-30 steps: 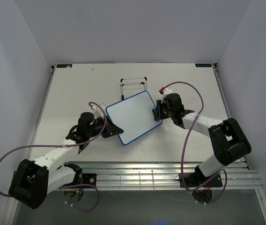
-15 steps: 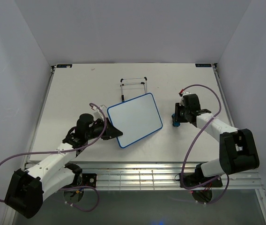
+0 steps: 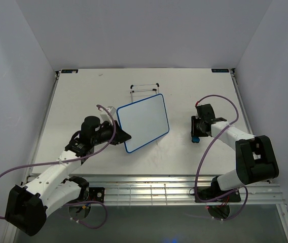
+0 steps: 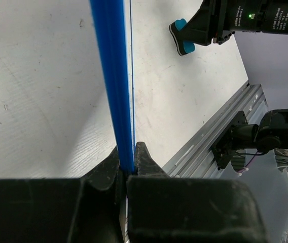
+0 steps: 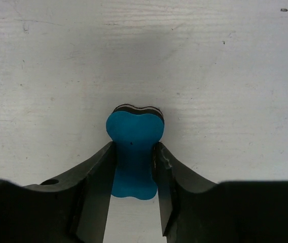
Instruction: Erase the whiteboard
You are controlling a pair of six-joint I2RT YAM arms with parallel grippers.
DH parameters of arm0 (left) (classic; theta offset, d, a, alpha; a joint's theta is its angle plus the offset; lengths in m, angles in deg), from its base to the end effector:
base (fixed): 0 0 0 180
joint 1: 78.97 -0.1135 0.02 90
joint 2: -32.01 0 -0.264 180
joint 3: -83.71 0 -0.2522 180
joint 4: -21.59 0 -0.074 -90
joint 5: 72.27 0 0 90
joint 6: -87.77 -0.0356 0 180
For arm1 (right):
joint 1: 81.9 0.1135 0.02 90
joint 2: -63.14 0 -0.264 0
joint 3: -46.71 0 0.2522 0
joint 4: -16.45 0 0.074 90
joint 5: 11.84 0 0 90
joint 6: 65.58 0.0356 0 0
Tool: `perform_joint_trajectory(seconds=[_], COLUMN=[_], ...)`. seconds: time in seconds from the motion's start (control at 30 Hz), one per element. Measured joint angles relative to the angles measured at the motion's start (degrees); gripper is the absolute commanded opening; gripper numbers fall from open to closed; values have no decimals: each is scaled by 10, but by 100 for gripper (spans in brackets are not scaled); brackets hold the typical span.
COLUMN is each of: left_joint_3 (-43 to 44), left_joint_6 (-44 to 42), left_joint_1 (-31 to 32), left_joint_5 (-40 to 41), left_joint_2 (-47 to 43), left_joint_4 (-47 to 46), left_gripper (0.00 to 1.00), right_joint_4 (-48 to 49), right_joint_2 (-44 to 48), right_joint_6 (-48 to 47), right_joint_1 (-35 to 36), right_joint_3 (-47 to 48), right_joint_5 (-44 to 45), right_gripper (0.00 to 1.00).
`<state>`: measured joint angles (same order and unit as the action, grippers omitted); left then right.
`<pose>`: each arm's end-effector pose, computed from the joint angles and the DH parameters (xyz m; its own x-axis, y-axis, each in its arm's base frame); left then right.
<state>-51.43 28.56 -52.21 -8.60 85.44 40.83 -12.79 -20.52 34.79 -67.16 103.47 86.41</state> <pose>0.1766 -0.1067 0.2385 -0.7437 -0.1388 -0.6539 0.4343 0.6433 -0.6305 0.2688 0.0654 0.1711 -0.8214 -0.0319 -0.5695 -0.0271 0.9995 -0.0169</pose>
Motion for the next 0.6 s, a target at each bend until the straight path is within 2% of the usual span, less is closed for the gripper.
perform_joint_trajectory(seconds=[0.13, 0.4, 0.6], left_joint_3=[8, 8, 21], left_joint_6=[-12, -38, -58], left_joint_1=[0, 0, 0], left_joint_5=[-2, -24, -45], left_joint_2=[5, 5, 9], left_joint_4=[4, 5, 14], left_gripper=[2, 0, 0], right_joint_4=[-5, -45, -70], right_joint_2=[0, 44, 114], right_joint_6=[0, 0, 0], right_joint_1=[0, 0, 0], right_joint_3=[0, 1, 8], right_joint_5=[2, 3, 6], right_gripper=[55, 57, 68])
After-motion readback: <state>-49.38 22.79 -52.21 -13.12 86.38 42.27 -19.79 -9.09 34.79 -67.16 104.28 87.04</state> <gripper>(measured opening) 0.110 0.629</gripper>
